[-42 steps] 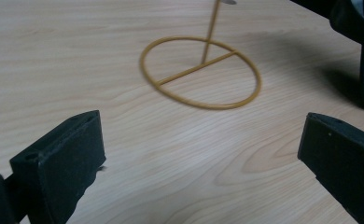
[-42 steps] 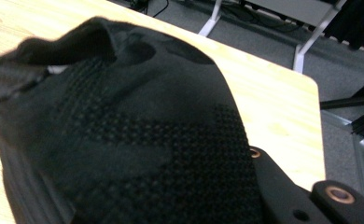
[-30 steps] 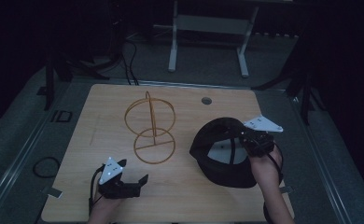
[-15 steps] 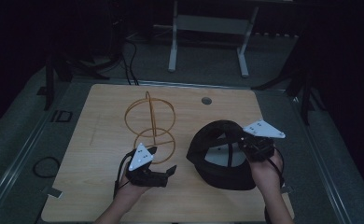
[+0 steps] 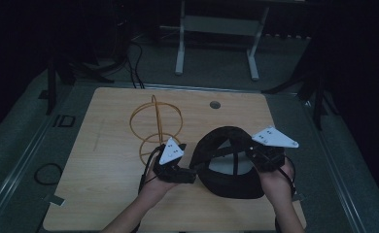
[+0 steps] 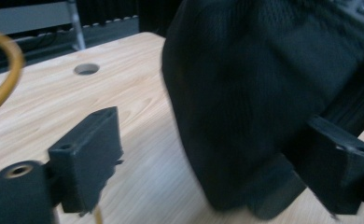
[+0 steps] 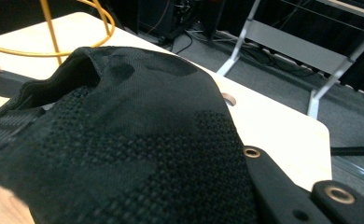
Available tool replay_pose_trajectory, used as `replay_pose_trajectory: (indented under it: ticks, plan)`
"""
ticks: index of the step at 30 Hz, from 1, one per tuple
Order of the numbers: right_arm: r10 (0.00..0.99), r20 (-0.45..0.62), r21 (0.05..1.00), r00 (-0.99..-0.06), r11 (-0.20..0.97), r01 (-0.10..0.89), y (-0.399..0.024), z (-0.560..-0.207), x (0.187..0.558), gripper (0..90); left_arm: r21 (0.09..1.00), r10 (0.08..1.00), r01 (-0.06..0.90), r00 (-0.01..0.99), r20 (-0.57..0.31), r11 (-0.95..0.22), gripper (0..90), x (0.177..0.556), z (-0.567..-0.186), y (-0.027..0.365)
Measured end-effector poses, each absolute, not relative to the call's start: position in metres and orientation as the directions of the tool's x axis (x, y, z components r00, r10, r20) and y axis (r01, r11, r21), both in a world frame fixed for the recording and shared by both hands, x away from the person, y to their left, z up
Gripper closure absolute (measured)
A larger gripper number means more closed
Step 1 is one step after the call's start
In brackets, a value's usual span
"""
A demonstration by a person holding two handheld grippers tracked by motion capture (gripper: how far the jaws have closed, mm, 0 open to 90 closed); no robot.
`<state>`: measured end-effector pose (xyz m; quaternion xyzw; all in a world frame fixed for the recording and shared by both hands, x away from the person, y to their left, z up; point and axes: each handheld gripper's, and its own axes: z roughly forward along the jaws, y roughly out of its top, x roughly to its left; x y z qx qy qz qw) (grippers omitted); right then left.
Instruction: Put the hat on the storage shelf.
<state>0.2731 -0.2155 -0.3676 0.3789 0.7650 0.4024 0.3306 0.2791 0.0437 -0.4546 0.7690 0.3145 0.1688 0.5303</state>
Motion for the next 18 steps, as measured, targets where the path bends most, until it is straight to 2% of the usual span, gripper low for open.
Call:
replay_pose_trajectory:
  ticks: [4, 7, 8, 14, 15, 18]
  plan:
    - [0.833, -0.198, 0.868, -0.516, 0.394, 0.302, -0.214, -0.365, 0.269, 88.7, 0.927, 0.671, 0.293, 0.739, -0.065, -0.233, 17.0, 0.284, -0.449, 0.034]
    - [0.825, -0.202, 0.869, -0.528, 0.4, 0.292, -0.214, -0.364, 0.264, 88.6, 0.938, 0.671, 0.27, 0.739, -0.057, -0.217, 32.6, 0.287, -0.442, 0.029]
    - [0.825, -0.202, 0.869, -0.528, 0.4, 0.292, -0.214, -0.364, 0.264, 88.6, 0.938, 0.671, 0.27, 0.739, -0.057, -0.217, 34.3, 0.287, -0.442, 0.029]
    - [0.822, -0.202, 0.867, -0.533, 0.403, 0.293, -0.215, -0.365, 0.263, 88.6, 0.948, 0.687, 0.253, 0.725, -0.055, -0.191, 61.1, 0.291, -0.432, 0.025]
    - [0.824, -0.198, 0.868, -0.53, 0.399, 0.296, -0.215, -0.366, 0.263, 88.6, 0.948, 0.706, 0.245, 0.708, -0.032, -0.202, 67.2, 0.291, -0.429, 0.023]
    - [0.826, -0.197, 0.867, -0.528, 0.399, 0.299, -0.216, -0.367, 0.263, 88.6, 0.951, 0.719, 0.246, 0.694, -0.04, -0.185, 84.0, 0.293, -0.427, 0.024]
